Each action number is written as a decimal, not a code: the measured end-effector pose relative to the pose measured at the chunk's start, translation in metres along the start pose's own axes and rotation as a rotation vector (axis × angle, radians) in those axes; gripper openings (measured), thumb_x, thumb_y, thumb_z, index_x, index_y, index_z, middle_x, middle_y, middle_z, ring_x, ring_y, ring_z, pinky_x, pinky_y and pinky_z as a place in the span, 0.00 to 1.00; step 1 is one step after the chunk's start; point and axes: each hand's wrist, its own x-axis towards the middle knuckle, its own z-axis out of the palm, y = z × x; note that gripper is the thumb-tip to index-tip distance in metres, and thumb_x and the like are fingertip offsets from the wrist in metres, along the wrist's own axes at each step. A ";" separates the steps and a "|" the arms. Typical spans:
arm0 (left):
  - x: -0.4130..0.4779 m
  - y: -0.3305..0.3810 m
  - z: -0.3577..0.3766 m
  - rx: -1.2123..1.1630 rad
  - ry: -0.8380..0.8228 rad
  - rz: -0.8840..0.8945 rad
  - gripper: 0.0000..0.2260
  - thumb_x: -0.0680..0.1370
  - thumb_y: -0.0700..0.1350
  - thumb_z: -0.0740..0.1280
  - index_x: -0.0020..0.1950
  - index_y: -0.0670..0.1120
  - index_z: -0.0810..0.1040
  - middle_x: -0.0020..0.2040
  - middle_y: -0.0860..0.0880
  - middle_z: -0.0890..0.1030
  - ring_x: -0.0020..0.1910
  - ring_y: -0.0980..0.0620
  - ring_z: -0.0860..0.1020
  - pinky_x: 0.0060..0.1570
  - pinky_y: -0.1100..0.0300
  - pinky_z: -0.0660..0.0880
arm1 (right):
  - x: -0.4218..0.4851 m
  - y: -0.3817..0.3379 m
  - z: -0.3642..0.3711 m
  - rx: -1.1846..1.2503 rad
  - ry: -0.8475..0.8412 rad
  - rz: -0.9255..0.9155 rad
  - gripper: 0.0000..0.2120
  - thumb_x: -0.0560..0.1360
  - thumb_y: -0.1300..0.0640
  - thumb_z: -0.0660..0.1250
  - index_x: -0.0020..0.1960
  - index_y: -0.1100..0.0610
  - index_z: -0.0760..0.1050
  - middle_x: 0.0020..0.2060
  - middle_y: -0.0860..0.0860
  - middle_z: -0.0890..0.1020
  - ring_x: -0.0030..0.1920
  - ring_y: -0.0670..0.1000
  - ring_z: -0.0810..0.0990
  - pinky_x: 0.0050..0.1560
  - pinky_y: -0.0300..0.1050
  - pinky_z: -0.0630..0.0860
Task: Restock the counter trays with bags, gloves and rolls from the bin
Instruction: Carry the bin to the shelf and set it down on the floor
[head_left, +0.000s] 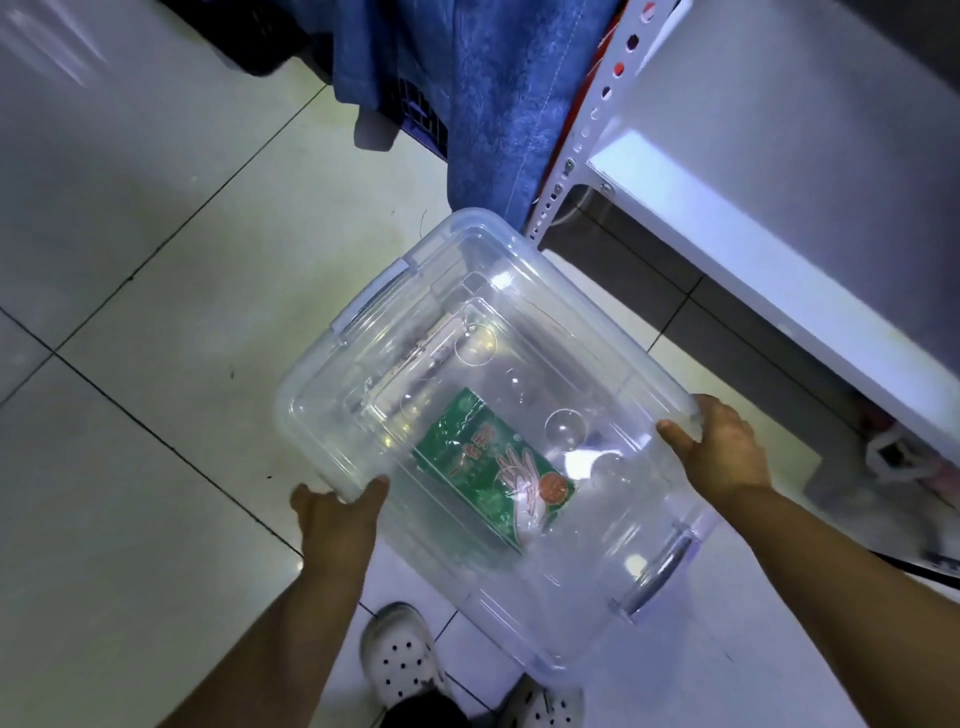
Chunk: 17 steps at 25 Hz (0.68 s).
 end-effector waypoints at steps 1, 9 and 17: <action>-0.009 -0.008 0.006 -0.070 -0.074 -0.089 0.29 0.72 0.41 0.72 0.67 0.32 0.64 0.55 0.38 0.76 0.44 0.45 0.77 0.51 0.52 0.74 | -0.001 0.004 -0.003 0.106 -0.064 0.041 0.24 0.73 0.49 0.68 0.62 0.62 0.69 0.56 0.63 0.78 0.51 0.60 0.76 0.55 0.52 0.73; -0.095 0.015 -0.028 -0.074 -0.070 -0.074 0.11 0.71 0.32 0.69 0.35 0.40 0.68 0.34 0.42 0.71 0.30 0.48 0.70 0.37 0.56 0.74 | -0.085 0.040 -0.042 0.599 -0.171 0.301 0.16 0.72 0.60 0.71 0.59 0.60 0.74 0.54 0.59 0.78 0.51 0.57 0.75 0.56 0.50 0.72; -0.230 0.065 -0.051 -0.074 -0.203 0.163 0.12 0.71 0.32 0.70 0.43 0.42 0.68 0.42 0.45 0.70 0.43 0.46 0.72 0.42 0.56 0.73 | -0.205 0.086 -0.156 0.807 0.001 0.407 0.12 0.72 0.61 0.69 0.55 0.60 0.77 0.44 0.58 0.80 0.40 0.56 0.76 0.43 0.44 0.70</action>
